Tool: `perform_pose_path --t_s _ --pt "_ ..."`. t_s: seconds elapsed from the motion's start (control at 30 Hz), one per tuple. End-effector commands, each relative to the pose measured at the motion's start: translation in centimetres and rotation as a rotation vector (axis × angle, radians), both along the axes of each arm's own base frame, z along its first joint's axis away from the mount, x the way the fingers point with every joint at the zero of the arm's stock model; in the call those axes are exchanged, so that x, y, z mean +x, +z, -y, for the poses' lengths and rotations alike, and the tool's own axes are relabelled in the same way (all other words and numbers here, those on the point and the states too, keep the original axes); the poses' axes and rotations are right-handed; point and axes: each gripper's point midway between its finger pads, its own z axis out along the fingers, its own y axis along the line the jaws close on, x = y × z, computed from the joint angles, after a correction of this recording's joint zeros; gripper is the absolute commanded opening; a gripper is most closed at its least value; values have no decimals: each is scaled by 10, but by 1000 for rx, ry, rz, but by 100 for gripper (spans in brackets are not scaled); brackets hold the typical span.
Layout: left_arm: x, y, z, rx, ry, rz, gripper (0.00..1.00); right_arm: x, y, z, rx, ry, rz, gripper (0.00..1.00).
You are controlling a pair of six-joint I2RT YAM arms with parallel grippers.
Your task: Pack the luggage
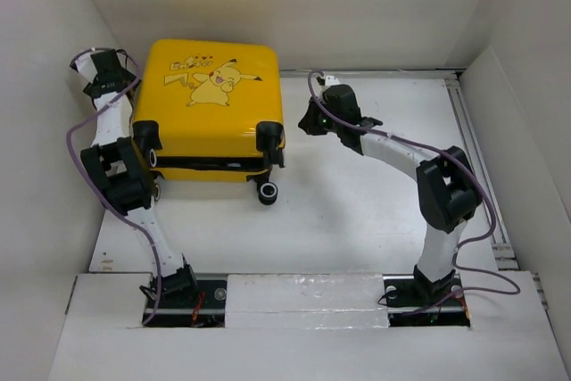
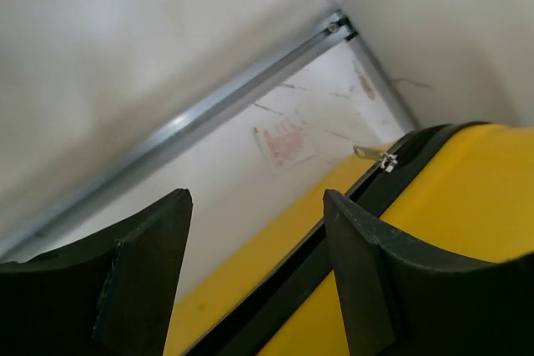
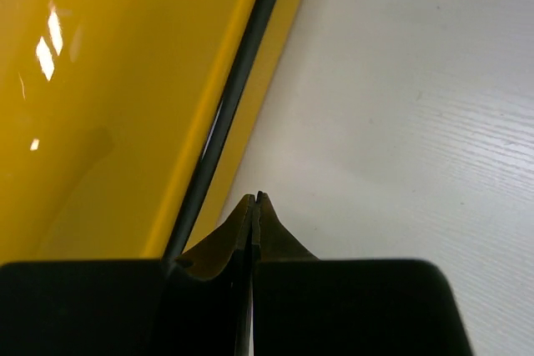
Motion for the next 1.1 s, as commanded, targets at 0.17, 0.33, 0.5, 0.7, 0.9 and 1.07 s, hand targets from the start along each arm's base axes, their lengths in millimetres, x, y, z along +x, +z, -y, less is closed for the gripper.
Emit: perform_pose_path --t_s 0.17,0.33,0.5,0.7,0.9,1.07 --pt "-49 -57 215 -265 -388 17 60 44 45 56 48 -164 106 0" --pt "-100 -82 245 -330 -418 36 60 62 20 98 19 -206 27 0" --pt "-136 -90 293 -355 -495 48 60 73 6 103 -18 -177 16 1" --pt "-205 -100 360 -422 -625 49 60 84 23 37 -66 49 14 1" --pt "-270 -98 359 -358 -553 57 60 95 52 0 -48 153 40 0" --pt "-295 -11 301 -308 -380 358 69 116 124 49 -42 42 154 23"
